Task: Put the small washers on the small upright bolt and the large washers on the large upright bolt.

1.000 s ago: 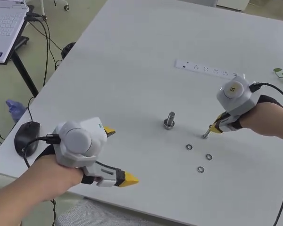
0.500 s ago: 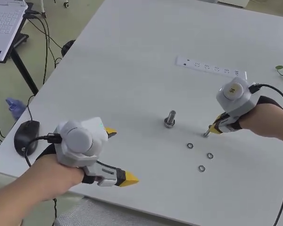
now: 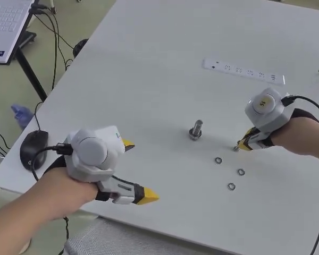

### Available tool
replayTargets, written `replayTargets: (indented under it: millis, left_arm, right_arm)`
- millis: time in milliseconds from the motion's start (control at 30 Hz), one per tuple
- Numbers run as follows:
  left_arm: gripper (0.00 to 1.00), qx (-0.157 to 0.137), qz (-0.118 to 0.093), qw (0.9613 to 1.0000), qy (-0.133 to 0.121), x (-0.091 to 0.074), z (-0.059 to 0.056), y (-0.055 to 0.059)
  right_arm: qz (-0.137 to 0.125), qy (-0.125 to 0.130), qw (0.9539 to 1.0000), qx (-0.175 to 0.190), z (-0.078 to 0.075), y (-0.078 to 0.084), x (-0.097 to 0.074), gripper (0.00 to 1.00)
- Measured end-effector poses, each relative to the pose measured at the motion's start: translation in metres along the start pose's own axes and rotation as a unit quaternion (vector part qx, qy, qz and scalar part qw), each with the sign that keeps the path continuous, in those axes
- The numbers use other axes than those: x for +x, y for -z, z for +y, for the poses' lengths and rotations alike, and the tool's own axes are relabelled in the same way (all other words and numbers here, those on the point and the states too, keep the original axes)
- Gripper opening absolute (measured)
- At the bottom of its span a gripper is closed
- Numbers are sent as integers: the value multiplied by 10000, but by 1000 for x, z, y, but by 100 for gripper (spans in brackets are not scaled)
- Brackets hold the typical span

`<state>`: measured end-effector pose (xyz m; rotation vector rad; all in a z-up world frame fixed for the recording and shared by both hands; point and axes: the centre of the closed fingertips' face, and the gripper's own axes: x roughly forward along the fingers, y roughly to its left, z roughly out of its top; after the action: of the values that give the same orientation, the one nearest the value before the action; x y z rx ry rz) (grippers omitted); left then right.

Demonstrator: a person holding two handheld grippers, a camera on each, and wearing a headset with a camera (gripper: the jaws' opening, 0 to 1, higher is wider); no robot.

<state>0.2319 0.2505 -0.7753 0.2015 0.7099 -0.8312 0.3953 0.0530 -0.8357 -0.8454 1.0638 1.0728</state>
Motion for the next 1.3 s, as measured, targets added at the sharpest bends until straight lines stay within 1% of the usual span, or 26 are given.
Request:
replayTargets:
  millis: [167, 433, 467, 500, 600, 800, 900, 967, 1300]
  left_arm:
    - [80, -32, 12, 10000, 13, 0, -1, 2]
    - [79, -92, -28, 10000, 18, -1, -2, 3]
    - [79, -87, -4, 10000, 14, -1, -1, 5]
    - [79, -96, 12, 10000, 19, -1, -1, 5]
    - [79, -112, 19, 9999, 19, -1, -1, 6]
    - [78, -133, 31, 9999, 19, -1, -1, 8]
    - [78, -164, 18, 9999, 40, 0, -3, 7]
    - [78, -134, 48, 9999, 57, 0, -4, 8]
    - [77, -163, 82, 9998, 101, 1, -7, 9]
  right_arm:
    - [47, 20, 9999, -86, 0, 1, 6, 12]
    - [53, -31, 9999, -112, 1, 5, 17, 12]
    - [77, -14, 9998, -156, 1, 5, 18, 12]
    - [177, 55, 9994, -290, 0, 9, 19, 12]
    - [229, 46, 9991, -348, 1, 11, 23, 12]
    - [212, 48, 9993, -297, -1, 13, 23, 12]
    - [230, 74, 9992, -304, -4, 14, 24, 12]
    - [205, 37, 9995, -224, -4, 14, 24, 13]
    - [167, 25, 9997, -189, -2, 13, 25, 13]
